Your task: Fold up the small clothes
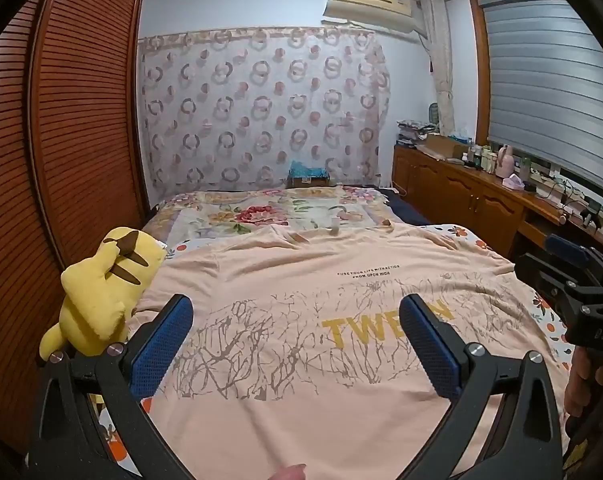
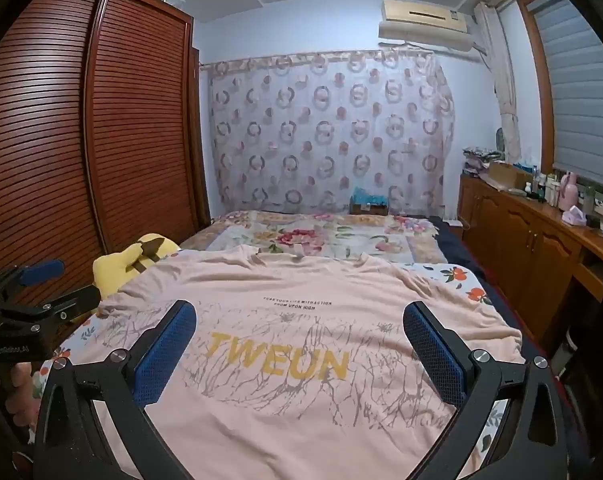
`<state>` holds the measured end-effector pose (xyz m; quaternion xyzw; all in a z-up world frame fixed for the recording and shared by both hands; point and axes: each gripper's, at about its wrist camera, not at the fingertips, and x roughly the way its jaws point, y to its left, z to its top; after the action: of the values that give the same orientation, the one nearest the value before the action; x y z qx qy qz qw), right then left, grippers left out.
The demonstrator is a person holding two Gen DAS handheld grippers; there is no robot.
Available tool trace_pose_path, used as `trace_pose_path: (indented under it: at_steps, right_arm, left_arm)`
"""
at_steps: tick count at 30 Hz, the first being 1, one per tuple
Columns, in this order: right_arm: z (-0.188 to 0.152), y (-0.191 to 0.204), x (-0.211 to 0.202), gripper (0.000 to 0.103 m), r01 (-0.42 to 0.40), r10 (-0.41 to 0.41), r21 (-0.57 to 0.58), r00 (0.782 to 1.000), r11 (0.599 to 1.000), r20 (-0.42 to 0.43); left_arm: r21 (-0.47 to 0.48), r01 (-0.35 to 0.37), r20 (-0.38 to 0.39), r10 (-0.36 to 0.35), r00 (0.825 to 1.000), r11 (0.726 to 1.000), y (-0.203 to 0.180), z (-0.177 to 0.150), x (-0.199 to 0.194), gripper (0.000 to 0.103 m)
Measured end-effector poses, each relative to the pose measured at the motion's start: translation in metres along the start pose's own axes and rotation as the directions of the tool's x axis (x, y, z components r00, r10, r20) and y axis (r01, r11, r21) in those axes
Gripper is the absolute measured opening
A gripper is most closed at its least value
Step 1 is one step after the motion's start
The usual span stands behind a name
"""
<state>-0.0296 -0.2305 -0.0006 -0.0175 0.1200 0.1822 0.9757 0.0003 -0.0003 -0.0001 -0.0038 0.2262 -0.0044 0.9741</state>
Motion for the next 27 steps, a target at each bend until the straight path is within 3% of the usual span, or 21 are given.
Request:
trace_pose_path:
  at_steps: [27]
  right_arm:
    - [-0.0010,0.0007,-0.0027,0.103,0.003,-0.003,0.003,1.000,1.000,-0.006]
  left_arm:
    - [-0.012,-0.006,0.013,0.006,1.000,1.000,0.0022,0.0052,-0.0044,0.103]
